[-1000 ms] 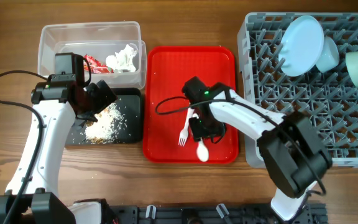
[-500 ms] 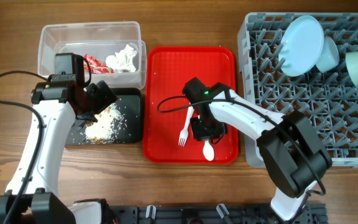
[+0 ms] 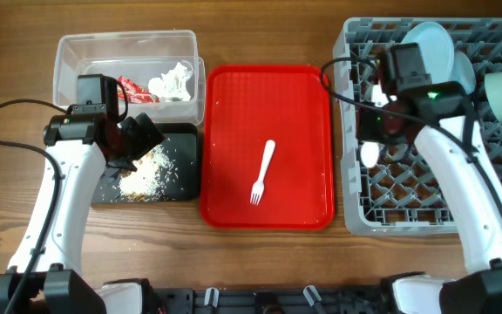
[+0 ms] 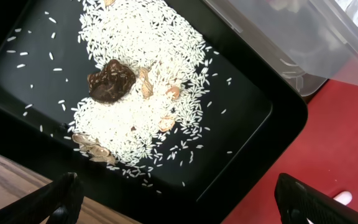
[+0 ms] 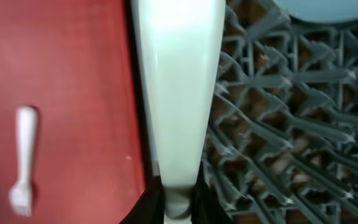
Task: Sort waste into correct bins and load items into the dishwasher rack
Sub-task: 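Place the white spoon into the rack with the right gripper, then grasp the white fork on the red tray with the right gripper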
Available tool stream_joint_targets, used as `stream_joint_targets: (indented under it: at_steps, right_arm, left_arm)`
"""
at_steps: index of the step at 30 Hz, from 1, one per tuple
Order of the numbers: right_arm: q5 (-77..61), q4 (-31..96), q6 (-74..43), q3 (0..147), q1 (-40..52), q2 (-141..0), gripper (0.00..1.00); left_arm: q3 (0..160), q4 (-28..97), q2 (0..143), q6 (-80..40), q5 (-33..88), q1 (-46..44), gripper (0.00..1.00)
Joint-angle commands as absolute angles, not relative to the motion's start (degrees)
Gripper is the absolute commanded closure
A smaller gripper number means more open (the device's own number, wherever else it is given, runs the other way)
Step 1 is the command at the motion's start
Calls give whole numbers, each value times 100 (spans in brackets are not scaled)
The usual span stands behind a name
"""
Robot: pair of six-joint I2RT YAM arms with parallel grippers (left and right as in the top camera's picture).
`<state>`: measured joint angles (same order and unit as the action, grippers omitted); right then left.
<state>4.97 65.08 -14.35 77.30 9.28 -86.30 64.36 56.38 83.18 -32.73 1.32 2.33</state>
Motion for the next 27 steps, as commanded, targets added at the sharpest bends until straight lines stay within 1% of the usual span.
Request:
stream_joint_targets:
  at_steps: [1,4,5,6,8,10,11,13,14,17,20,25,27]
  right_arm:
    - [607,6375,-1044,7231,816,-8838,95]
    - [591,6141,-1046,6884,816,-8971,94]
    - [574,6125,-1041,6886,819,-8980,82]
    - [574,6086,-913,6906,816,-8978,62]
    - [576,6128,-913,7043,816,-8923,55]
    - [508,6195,-917,7360,819,-8803,51]
    - [25,6173,-915,7682,838,-8705,47]
    - [-1177,5771,-921,7859,1024,-8578,45]
    - [-1431,5592,-1085,7848,1225,-8589,44]
    - [-1363,5238,-1437,7738,1914,-8807,42]
    - [-1177,5057,-1811,7638,2779,-9463,41]
    - [-1041,5247,-2989,7638,3454,-10680,41]
    - [-1039,5332,-3063,7638,3660,-11083,41]
  left_arm:
    - [6451,5638,8230,-3350,56,263,0]
    - [6451,5638,8230,-3347,56,263,0]
    - [6451,5638,8230,-3347,56,263,0]
    - [6451,5640,8230,-3350,56,263,0]
    - [6451,5638,8230,-3347,56,263,0]
    - [6451,5638,8230,-3347,56,263,0]
    - [6451,5638,8230,-3347,56,263,0]
    - [6451,5638,8230,-3350,56,263,0]
    - [6451,5638,8230,-3350,56,263,0]
    - [6451,5638,8230,-3347,56,263,0]
    - [6451,5638,8230,-3347,56,263,0]
    - [6451,5640,8230,-3345,56,263,0]
    - [6451,5634,8230,-3345,56,263,0]
